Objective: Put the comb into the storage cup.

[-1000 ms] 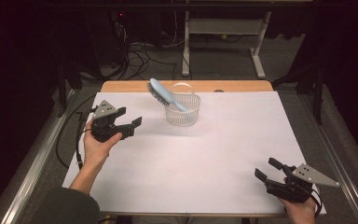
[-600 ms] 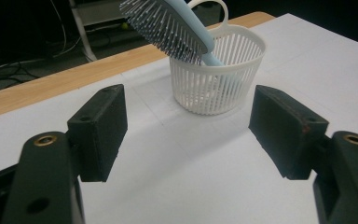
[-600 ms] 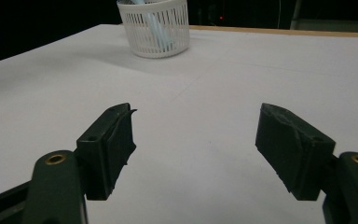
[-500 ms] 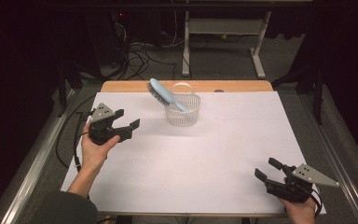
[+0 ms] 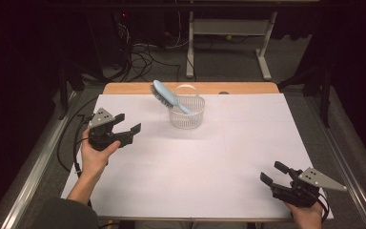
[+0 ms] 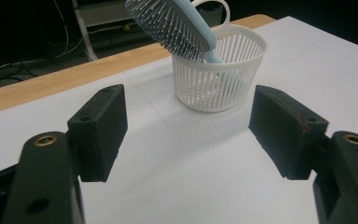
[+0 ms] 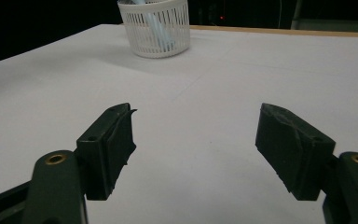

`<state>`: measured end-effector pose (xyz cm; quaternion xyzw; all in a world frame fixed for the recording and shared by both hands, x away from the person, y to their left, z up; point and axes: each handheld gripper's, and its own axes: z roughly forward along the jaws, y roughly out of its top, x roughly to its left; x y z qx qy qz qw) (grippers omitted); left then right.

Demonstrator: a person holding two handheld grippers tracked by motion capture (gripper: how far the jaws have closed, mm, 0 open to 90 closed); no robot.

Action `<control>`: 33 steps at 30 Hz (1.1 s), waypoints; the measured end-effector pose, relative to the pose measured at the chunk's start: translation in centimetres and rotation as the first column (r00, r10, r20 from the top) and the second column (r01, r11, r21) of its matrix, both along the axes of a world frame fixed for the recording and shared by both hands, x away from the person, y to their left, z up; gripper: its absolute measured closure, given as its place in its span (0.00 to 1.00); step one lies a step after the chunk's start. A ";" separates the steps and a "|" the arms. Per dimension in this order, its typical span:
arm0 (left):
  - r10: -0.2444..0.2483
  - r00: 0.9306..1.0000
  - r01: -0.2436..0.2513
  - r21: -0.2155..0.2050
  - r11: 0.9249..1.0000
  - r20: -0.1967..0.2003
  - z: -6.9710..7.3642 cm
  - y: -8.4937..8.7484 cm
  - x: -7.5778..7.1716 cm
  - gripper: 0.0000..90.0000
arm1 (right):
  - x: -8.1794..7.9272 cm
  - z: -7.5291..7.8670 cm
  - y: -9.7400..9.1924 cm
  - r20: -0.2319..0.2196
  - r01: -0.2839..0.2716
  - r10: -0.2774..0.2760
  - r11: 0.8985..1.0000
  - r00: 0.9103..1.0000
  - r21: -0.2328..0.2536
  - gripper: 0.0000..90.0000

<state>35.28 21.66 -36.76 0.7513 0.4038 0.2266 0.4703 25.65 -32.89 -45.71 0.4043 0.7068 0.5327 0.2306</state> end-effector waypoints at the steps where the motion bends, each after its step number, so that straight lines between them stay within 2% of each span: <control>1: -0.001 1.000 0.001 -0.001 1.000 0.001 0.0 0.0 -0.1 0.32 | 0.0 0.0 0.0 -0.001 0.000 0.000 1.000 1.000 0.001 0.32; 24: 0.010 1.000 -0.010 -0.004 1.000 0.017 0.1 0.8 -1.4 0.30 | 0.0 0.0 0.0 0.000 -0.001 0.001 1.000 1.000 0.001 0.32; 33: 0.011 1.000 -0.011 -0.011 1.000 0.017 -0.4 1.1 -2.0 0.29 | 0.0 0.0 0.0 0.001 0.000 0.000 1.000 1.000 0.003 0.32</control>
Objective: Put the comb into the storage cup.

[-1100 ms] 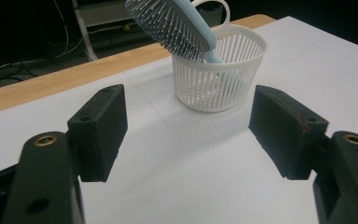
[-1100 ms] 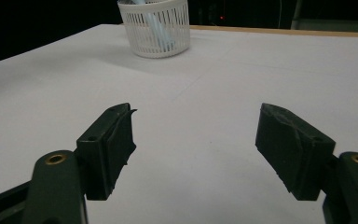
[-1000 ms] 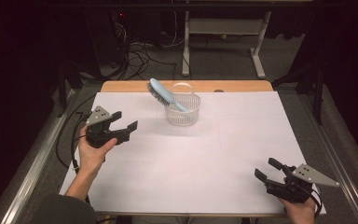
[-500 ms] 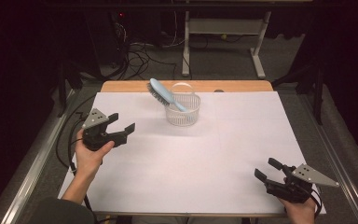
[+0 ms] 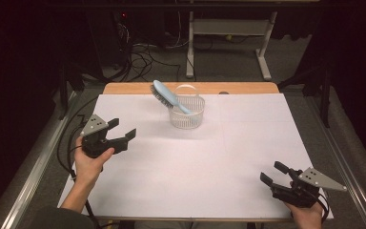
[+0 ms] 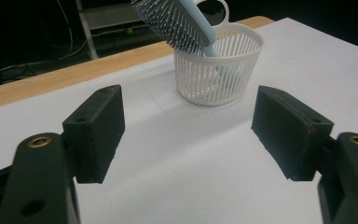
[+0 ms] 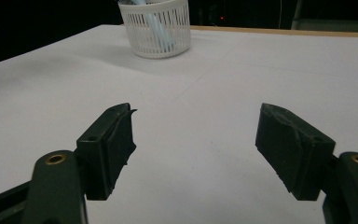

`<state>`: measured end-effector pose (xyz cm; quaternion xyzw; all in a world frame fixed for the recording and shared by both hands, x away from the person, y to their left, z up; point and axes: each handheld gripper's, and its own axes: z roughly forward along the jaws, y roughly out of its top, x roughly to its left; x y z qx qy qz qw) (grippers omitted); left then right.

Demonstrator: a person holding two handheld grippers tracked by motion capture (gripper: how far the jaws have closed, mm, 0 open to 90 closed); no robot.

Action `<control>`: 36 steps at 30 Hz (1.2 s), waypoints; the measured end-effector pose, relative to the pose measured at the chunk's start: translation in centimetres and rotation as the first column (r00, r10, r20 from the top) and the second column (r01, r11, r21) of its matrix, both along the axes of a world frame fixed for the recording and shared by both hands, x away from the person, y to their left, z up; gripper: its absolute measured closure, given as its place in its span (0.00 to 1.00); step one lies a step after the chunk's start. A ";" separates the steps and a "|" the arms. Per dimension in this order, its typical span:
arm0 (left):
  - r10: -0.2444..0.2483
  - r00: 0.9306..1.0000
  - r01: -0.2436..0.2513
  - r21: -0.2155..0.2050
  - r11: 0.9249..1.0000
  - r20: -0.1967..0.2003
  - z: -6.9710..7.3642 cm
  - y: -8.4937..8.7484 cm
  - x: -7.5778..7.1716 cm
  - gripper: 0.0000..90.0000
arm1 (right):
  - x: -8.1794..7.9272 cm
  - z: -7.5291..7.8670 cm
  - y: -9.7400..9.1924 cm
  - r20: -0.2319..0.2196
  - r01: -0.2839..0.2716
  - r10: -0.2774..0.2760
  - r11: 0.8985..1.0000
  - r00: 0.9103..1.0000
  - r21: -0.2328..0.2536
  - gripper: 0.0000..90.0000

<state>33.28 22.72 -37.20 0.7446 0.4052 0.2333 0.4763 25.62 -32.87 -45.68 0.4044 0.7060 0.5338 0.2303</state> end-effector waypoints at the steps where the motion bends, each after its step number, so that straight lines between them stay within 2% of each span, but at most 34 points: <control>1: -0.002 1.000 0.002 -0.003 1.000 0.000 -0.1 0.0 -0.1 0.29 | 0.0 0.0 0.0 0.001 0.001 -0.001 1.000 1.000 0.001 0.32; 11: 0.009 1.000 -0.009 -0.013 1.000 -0.007 -0.9 0.6 -0.7 0.29 | 0.3 0.0 0.2 0.001 -0.008 0.008 1.000 1.000 0.003 0.32; 23: 0.013 1.000 -0.013 -0.022 1.000 0.000 -1.2 1.3 -1.6 0.29 | 0.2 0.0 0.2 -0.001 -0.004 0.004 1.000 1.000 0.004 0.31; 27: 0.025 1.000 -0.025 -0.029 0.999 -0.003 -1.4 1.5 -1.8 0.22 | 0.2 0.0 0.2 -0.001 -0.005 0.005 1.000 1.000 0.003 0.31; 36: 0.028 1.000 -0.028 -0.020 0.999 0.005 -1.8 1.8 -2.4 0.22 | 0.3 0.0 0.3 -0.003 -0.004 0.004 1.000 1.000 0.001 0.31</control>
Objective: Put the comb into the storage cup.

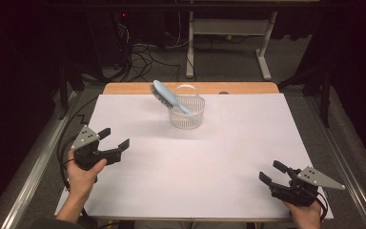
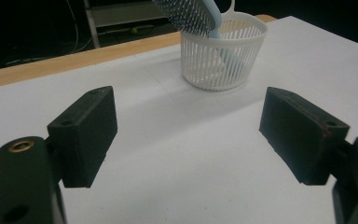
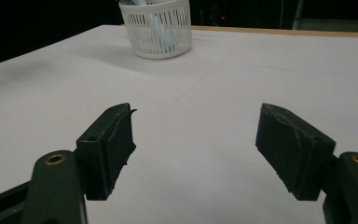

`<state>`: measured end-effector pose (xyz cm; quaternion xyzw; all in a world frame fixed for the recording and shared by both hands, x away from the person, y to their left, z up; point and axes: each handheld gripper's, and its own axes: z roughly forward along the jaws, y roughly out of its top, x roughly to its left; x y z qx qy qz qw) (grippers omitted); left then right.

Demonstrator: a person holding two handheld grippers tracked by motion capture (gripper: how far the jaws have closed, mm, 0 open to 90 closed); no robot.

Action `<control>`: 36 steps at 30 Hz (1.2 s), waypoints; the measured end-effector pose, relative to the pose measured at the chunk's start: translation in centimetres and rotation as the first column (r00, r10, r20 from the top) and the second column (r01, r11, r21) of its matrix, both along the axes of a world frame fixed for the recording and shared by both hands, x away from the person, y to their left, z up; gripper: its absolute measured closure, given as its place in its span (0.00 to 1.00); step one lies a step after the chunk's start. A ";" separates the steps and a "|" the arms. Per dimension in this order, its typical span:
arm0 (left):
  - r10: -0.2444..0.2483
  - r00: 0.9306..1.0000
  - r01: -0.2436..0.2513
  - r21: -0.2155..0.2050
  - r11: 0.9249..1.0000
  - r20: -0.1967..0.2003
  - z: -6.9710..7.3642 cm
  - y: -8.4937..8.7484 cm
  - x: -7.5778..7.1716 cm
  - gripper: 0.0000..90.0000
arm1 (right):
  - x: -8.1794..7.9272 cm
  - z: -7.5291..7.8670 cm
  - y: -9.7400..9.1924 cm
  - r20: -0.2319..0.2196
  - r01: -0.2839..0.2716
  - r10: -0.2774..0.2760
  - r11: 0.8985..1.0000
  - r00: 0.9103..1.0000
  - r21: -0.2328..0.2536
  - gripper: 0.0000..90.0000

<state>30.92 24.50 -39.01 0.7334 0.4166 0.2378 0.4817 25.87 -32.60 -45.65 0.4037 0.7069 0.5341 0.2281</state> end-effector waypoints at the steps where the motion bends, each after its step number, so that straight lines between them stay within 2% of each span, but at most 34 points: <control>1: -0.001 1.000 0.001 0.000 1.000 0.001 0.0 0.0 -0.1 0.22 | 0.0 0.0 0.0 0.000 0.000 0.000 1.000 1.000 0.000 0.31; 22: 0.024 1.000 -0.024 0.013 1.000 0.012 -1.2 0.5 -1.4 0.21 | 0.0 0.0 0.0 0.002 0.002 -0.002 1.000 1.000 0.004 0.31; 36: 0.041 0.999 -0.041 0.014 0.999 0.002 -2.1 0.7 -2.0 0.20 | -0.1 0.0 -0.1 0.001 0.005 -0.005 1.000 1.000 0.006 0.31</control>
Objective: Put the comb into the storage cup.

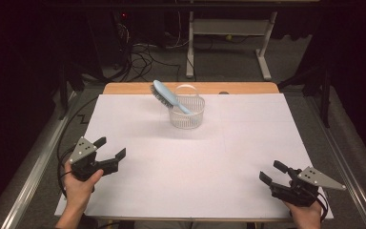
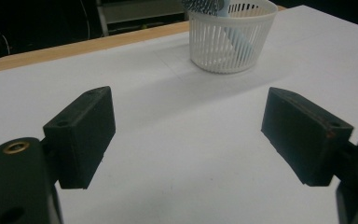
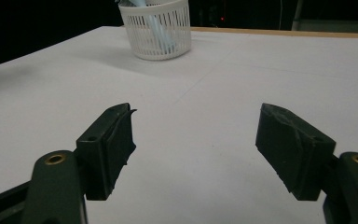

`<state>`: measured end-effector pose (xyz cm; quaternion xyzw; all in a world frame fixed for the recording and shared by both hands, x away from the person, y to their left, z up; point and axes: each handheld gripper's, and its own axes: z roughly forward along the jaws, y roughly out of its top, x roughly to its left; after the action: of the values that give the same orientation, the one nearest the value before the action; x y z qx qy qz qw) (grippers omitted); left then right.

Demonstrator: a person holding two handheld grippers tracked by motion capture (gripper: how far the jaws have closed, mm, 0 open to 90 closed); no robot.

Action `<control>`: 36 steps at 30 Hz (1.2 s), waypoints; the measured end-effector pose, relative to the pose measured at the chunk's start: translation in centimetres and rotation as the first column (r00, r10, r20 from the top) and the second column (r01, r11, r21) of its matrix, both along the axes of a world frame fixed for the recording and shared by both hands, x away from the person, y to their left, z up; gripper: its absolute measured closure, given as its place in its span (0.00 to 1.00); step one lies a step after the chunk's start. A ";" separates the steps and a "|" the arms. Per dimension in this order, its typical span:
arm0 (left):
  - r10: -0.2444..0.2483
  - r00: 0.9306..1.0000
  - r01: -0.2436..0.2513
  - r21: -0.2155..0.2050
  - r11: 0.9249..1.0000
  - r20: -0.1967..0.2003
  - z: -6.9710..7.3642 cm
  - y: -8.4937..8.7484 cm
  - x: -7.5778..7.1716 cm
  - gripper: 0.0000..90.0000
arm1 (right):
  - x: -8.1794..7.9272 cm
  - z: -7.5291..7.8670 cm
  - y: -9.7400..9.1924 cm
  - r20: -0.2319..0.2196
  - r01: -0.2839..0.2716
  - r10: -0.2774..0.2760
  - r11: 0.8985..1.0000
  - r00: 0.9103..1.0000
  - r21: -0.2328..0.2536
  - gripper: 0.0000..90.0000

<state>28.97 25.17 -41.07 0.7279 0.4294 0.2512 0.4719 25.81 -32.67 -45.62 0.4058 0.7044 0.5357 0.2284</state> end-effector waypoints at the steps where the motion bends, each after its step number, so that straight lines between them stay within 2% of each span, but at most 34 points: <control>1: 0.000 1.000 0.000 0.000 1.000 -0.001 -0.1 0.0 0.0 0.20 | 0.0 0.0 0.0 0.000 0.000 0.000 1.000 1.000 0.000 0.31; 27: 0.006 1.000 -0.006 -0.003 1.000 -0.025 -1.7 0.3 -0.3 0.20 | -0.1 0.0 0.0 0.003 0.001 -0.001 1.000 1.000 0.003 0.31; 36: 0.010 1.000 -0.010 0.011 1.000 -0.026 -2.1 0.4 -0.5 0.20 | -0.1 0.0 -0.1 0.003 0.006 -0.006 1.000 1.000 0.002 0.31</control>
<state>28.50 25.59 -43.12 0.7317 0.4377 0.2464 0.4609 25.72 -32.76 -45.59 0.4073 0.7024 0.5363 0.2305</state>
